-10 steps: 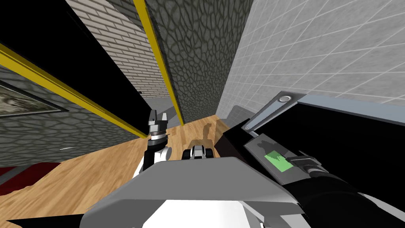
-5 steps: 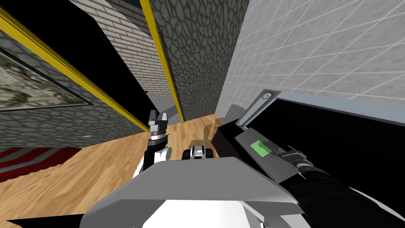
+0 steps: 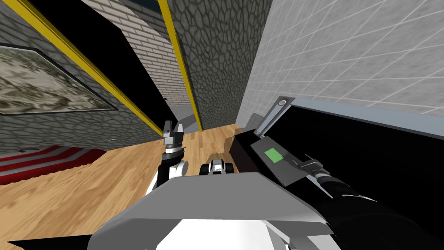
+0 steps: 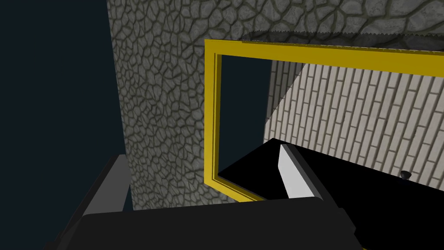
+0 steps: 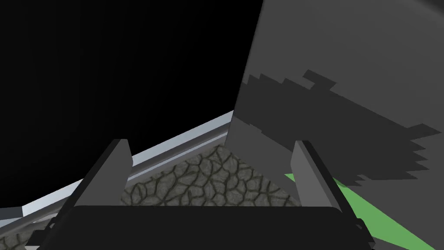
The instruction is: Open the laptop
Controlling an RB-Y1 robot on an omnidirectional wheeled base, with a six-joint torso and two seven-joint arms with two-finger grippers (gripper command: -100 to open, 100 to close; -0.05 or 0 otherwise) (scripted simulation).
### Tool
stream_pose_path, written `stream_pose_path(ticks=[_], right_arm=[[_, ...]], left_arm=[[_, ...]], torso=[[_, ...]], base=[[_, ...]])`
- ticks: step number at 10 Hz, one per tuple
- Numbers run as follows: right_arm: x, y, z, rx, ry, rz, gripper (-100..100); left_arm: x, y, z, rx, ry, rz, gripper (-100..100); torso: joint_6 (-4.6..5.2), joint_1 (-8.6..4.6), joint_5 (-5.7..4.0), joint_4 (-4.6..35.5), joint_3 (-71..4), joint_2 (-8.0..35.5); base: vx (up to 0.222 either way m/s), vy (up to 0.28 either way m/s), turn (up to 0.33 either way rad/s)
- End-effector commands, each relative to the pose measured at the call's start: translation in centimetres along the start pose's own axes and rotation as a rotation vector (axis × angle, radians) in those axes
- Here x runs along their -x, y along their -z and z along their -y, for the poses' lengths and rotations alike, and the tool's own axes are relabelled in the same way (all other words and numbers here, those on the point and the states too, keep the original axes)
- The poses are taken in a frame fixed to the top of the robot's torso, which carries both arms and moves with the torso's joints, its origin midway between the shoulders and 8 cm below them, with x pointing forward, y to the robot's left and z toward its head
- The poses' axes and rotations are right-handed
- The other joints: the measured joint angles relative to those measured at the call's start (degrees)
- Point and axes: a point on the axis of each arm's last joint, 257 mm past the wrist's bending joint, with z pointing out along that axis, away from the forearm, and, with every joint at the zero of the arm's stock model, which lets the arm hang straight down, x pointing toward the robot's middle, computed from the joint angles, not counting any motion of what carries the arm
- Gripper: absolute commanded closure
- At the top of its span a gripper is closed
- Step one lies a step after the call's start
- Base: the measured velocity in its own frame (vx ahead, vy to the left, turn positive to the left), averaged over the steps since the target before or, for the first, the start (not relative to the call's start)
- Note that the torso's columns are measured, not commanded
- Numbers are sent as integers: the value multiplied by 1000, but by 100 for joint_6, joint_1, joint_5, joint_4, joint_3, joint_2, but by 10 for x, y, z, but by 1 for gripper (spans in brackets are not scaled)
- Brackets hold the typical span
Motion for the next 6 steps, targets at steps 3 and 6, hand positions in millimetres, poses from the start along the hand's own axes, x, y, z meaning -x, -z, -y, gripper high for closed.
stream_pose_path(ticks=[3,6], right_arm=[[41,-14,-8,-13,72,97,-100],[90,-28,-14,-40,145,210,-100]], left_arm=[[0,0,0,0,0,0,0],[0,0,0,0,0,0,0]], torso=[[-1,2,2,-5,-12,-19],[-1,-9,-2,0,0,0]], base=[[-196,-114,62],[-225,-122,132]])
